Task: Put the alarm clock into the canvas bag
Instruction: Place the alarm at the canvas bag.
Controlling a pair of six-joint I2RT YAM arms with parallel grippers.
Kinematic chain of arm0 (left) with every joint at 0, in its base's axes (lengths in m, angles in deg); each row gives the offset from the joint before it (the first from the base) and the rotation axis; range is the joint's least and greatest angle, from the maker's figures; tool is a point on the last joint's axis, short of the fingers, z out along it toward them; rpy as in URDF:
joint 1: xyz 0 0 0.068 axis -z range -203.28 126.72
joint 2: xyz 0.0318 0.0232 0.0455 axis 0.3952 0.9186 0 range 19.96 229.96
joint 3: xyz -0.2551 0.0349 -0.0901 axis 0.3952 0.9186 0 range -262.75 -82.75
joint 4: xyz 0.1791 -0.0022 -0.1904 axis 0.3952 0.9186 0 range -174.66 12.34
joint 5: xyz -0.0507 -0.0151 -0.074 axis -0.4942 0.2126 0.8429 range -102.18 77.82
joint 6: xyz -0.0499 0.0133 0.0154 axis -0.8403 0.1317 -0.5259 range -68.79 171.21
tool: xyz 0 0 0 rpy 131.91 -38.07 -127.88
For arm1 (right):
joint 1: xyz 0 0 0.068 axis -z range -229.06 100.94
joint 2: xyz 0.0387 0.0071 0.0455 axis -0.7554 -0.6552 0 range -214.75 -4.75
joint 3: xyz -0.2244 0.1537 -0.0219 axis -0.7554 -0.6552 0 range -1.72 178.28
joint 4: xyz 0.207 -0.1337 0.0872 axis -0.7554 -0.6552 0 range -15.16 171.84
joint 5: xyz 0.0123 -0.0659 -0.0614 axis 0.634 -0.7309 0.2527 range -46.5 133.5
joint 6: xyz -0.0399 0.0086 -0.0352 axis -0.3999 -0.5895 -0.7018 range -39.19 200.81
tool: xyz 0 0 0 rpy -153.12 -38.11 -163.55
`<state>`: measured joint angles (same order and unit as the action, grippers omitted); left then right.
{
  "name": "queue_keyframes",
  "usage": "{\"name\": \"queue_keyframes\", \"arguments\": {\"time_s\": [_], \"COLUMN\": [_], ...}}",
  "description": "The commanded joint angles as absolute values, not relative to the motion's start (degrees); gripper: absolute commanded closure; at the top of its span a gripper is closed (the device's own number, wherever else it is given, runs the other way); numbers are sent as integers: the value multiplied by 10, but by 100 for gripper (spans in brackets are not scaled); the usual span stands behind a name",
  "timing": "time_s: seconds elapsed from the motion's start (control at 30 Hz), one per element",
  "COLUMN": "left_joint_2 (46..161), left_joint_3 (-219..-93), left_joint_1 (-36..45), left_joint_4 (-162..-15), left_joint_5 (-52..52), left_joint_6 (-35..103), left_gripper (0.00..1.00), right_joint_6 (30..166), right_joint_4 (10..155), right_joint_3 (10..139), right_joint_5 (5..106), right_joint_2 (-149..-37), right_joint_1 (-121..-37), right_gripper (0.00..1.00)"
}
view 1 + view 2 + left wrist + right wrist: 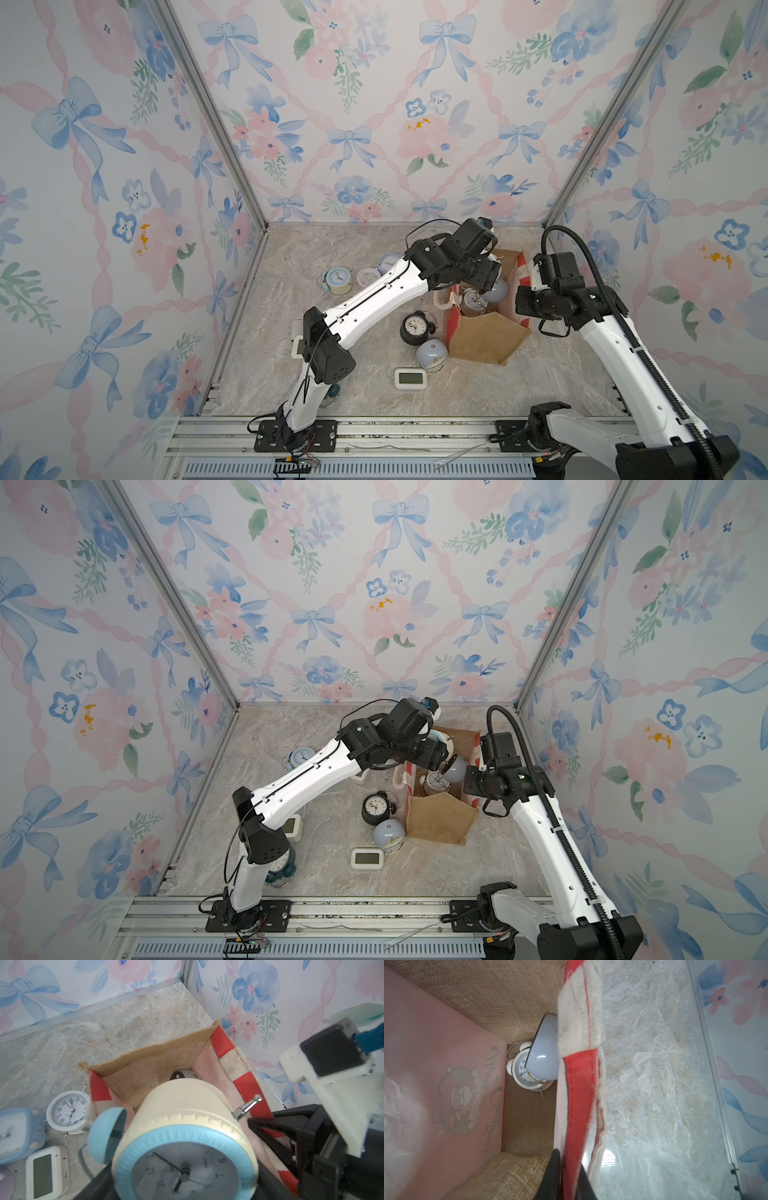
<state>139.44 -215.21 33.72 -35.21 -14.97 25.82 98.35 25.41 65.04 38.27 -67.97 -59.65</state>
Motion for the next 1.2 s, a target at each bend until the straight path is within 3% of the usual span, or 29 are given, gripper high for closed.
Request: {"name": "queue_keyframes", "arguments": {"time_s": [0.0,0.7,1.17], "left_joint_2": [1413,1429,1488], "left_joint_3": [-2170,-2036,-2042], "left_joint_1": [342,357,372], "left_joint_4": [-363,-354,-322], "left_joint_5": [-126,-49,-27], "left_joint_6": [269,308,350], "left_gripper": [33,35,35], "right_joint_6": [987,984,982], "right_joint_4": [229,233,236], "right_joint_3": [673,670,671], "right_joint_5": [374,363,364], "right_joint_2": [-670,-669,-675], "right_joint_1": [-604,-605,-604], "right_gripper": [87,87,87]}}
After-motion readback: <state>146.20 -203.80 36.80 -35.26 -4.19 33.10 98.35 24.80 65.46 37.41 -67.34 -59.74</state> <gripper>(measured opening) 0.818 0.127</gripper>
